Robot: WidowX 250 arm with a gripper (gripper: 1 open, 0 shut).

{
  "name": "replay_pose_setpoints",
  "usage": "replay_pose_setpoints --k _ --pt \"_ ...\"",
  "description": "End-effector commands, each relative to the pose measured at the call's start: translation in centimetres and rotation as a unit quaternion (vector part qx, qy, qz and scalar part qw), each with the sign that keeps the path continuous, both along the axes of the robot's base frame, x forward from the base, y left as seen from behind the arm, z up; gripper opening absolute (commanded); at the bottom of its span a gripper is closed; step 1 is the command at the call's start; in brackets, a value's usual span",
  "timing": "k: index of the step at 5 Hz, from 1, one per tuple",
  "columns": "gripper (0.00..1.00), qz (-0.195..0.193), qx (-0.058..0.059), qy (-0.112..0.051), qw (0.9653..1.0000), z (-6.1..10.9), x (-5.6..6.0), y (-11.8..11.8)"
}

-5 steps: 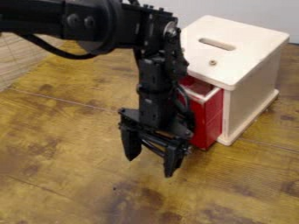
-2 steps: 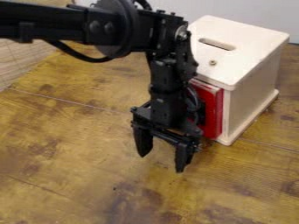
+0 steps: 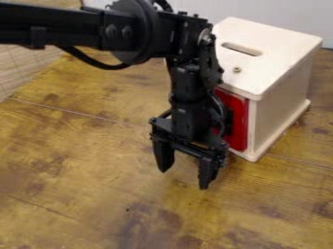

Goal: Close the drawer

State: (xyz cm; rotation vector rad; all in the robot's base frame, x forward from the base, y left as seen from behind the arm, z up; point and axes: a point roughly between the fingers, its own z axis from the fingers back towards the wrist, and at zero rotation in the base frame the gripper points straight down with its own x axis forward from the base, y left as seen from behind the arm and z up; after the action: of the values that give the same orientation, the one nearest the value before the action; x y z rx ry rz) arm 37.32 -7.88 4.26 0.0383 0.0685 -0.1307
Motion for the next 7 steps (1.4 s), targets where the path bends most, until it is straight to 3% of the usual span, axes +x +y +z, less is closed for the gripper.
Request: replay_pose_setpoints --k 1,3,7 --pt "1.0 0.0 -0.003 -0.06 0.9982 3.1 0.8 0.4" --pt "1.0 -0.002 -0.002 -0.075 0.9972 4.6 0.4 0.3" --pt "1.0 0.002 -0.004 -0.089 0.996 4.1 0.4 -0.3"
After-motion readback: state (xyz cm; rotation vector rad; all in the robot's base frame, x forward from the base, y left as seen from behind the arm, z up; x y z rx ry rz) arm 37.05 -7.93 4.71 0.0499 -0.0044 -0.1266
